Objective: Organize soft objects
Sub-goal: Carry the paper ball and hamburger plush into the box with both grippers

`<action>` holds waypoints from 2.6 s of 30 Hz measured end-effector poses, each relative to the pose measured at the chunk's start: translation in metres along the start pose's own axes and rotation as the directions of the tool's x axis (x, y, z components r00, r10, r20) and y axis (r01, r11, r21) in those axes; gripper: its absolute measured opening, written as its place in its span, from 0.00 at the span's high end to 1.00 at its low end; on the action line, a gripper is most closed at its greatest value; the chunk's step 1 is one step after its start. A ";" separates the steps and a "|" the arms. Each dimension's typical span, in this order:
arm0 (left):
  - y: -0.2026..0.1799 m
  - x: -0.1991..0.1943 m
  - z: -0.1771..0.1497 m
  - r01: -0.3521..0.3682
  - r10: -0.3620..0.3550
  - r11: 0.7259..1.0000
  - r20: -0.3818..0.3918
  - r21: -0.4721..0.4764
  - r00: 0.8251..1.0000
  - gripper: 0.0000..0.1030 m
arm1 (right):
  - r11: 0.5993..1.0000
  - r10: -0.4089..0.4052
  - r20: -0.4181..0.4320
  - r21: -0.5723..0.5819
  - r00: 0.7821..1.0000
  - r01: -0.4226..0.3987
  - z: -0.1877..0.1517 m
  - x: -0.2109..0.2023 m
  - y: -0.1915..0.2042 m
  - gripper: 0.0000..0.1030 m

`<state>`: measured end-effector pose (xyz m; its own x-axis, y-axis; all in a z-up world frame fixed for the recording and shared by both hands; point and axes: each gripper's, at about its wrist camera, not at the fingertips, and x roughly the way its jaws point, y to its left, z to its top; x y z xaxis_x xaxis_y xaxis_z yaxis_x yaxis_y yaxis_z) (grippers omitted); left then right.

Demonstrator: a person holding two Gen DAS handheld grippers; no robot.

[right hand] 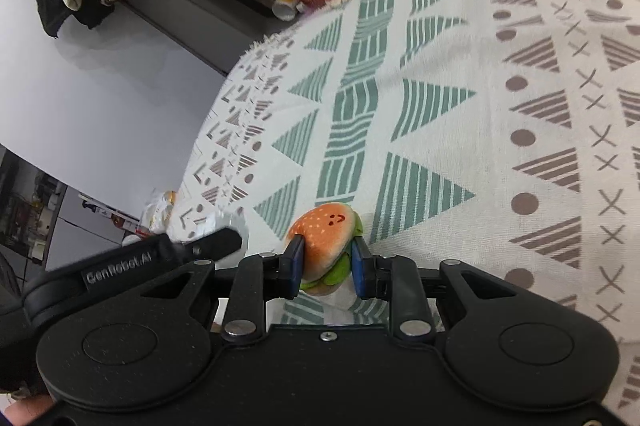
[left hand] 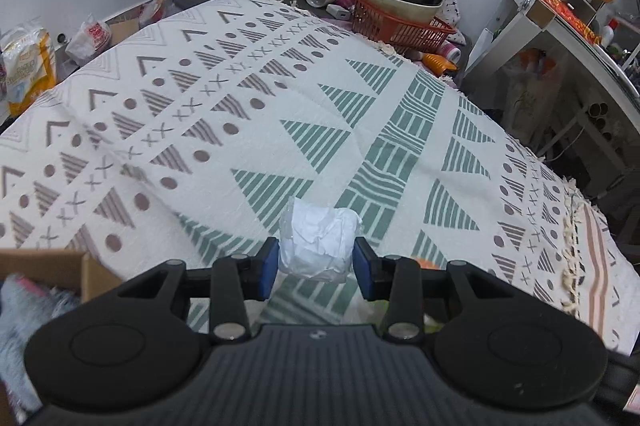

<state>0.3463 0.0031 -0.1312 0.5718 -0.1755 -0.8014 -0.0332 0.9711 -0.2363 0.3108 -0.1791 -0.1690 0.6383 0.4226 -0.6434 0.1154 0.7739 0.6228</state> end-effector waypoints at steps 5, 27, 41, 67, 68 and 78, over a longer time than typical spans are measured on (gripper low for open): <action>0.002 -0.028 -0.002 -0.003 0.003 1.000 0.044 0.007 0.999 0.63 | 0.999 0.013 0.039 -0.029 0.999 -0.012 -0.004 -0.022 0.010 0.76; 0.045 -0.131 -0.054 0.000 0.007 0.998 0.111 -0.065 0.994 0.63 | 0.994 0.048 0.128 -0.101 0.991 -0.035 -0.056 -0.098 0.032 0.76; 0.102 -0.182 -0.072 -0.024 0.046 0.990 0.151 -0.141 0.988 0.62 | 0.986 0.082 0.114 -0.155 0.990 -0.063 -0.099 -0.110 0.070 0.76; 0.209 -0.153 -0.081 -0.060 0.110 0.937 0.128 -0.344 0.986 0.63 | 0.968 0.082 0.040 -0.240 0.996 -0.070 -0.134 -0.060 0.140 0.76; 0.211 -0.151 -0.081 -0.066 0.115 0.936 0.125 -0.346 0.985 0.63 | 0.968 0.078 0.034 -0.242 0.996 -0.068 -0.134 -0.056 0.141 0.76; 0.220 -0.135 -0.081 -0.085 0.128 0.929 0.098 -0.360 0.987 0.58 | 0.963 0.073 -0.001 -0.259 0.997 -0.071 -0.138 -0.031 0.155 0.76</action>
<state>0.1951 0.2275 -0.1198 0.6406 -0.0329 -0.7671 -0.3744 0.8588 -0.3495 0.2033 -0.0069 -0.1138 0.6441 0.4788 -0.5966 -0.1316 0.8376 0.5301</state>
